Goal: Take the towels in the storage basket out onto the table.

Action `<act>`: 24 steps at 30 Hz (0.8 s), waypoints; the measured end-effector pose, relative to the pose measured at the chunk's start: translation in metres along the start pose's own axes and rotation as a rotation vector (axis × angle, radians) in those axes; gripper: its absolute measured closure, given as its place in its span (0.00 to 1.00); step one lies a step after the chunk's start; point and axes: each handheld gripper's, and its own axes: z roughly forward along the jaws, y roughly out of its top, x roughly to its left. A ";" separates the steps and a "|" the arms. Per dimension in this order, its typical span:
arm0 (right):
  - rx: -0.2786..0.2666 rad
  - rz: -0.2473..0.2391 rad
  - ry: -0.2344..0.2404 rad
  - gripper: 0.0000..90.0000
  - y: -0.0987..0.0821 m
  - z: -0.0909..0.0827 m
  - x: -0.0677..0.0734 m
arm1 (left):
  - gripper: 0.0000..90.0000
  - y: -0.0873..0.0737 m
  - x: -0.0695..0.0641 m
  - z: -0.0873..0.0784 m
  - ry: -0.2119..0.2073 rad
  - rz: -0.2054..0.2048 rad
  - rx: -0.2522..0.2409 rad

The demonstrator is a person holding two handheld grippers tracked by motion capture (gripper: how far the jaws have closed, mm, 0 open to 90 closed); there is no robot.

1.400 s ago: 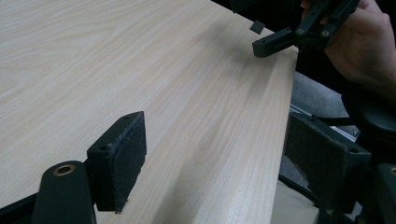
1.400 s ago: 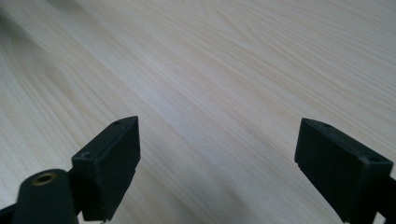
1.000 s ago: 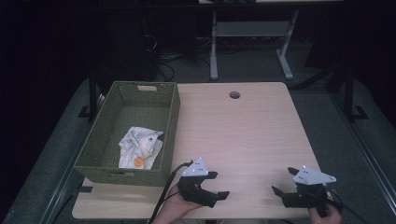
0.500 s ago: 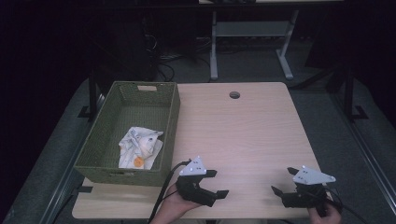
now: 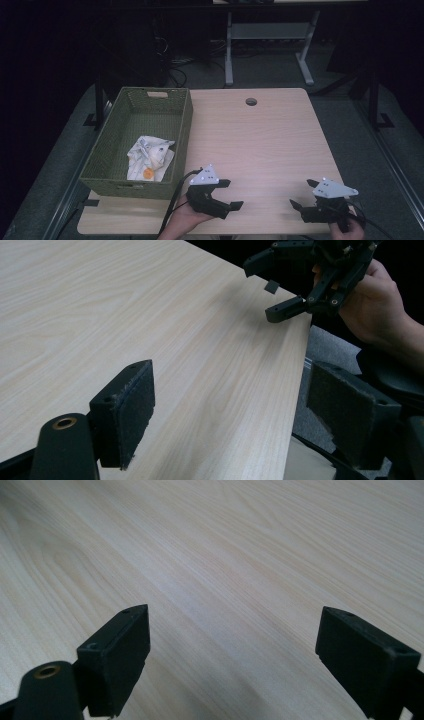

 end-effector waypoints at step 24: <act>0.008 -0.006 -0.001 0.15 0.001 0.002 0.001 | 0.22 0.019 0.012 -0.037 0.004 -0.018 -0.058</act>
